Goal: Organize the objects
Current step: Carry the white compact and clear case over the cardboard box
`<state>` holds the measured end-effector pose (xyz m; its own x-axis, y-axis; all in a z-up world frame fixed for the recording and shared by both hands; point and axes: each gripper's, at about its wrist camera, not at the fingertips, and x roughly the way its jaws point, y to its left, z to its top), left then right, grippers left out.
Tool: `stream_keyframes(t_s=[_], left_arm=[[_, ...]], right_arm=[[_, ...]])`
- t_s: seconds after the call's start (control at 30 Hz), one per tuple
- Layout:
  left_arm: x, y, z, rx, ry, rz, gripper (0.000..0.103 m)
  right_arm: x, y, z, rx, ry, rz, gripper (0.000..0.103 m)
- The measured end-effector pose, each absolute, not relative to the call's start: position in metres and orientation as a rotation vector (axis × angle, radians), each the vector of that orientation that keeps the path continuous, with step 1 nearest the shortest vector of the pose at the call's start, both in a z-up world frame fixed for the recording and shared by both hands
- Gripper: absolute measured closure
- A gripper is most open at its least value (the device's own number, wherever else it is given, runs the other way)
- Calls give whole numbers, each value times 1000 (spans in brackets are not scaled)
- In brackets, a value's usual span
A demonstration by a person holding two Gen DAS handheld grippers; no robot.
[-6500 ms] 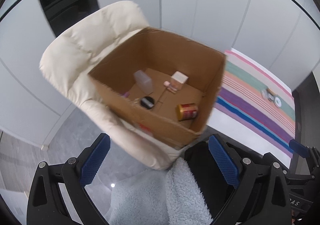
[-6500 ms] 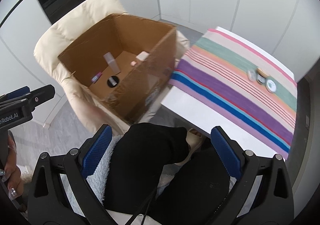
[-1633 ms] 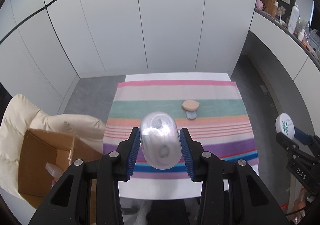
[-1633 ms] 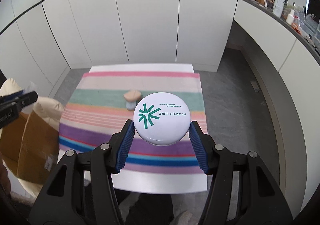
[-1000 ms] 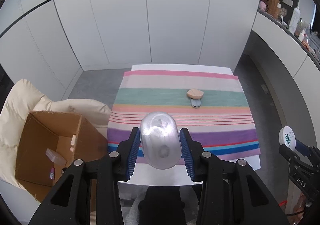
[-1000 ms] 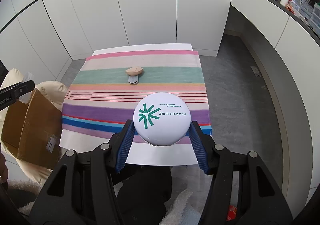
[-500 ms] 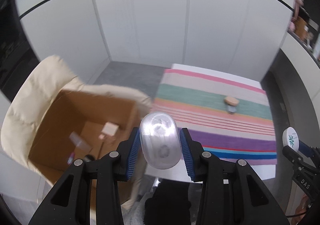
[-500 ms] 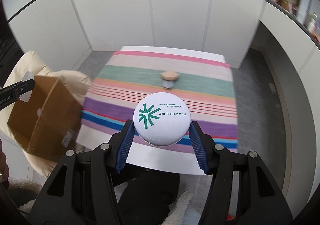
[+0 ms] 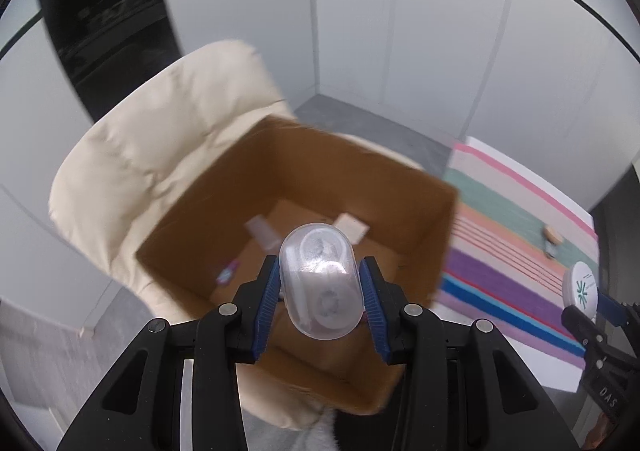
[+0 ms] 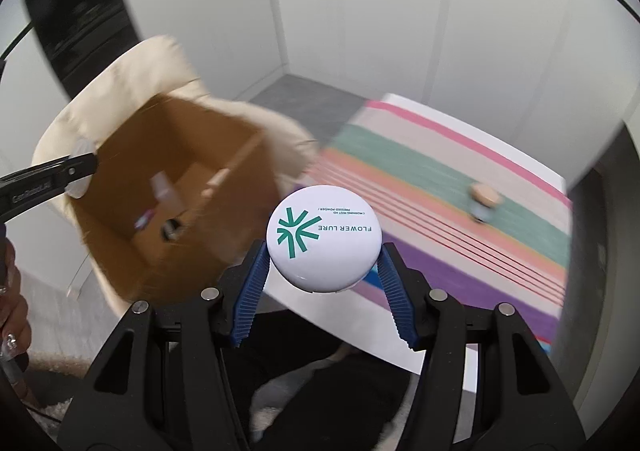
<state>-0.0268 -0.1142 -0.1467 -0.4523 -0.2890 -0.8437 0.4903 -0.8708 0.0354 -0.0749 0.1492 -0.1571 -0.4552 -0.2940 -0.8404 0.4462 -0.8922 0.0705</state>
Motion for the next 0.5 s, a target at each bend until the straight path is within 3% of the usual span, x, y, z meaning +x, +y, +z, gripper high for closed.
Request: stream_keyframes(t_s=[0.47, 0.5], left_arm=[[-14, -182, -179, 1318, 373, -2213, 61], [-16, -181, -180, 1332, 356, -2223, 56]], right_arm=[[-62, -1, -190, 1296, 399, -2056, 44], [-62, -5, -192, 1299, 407, -2046, 44]])
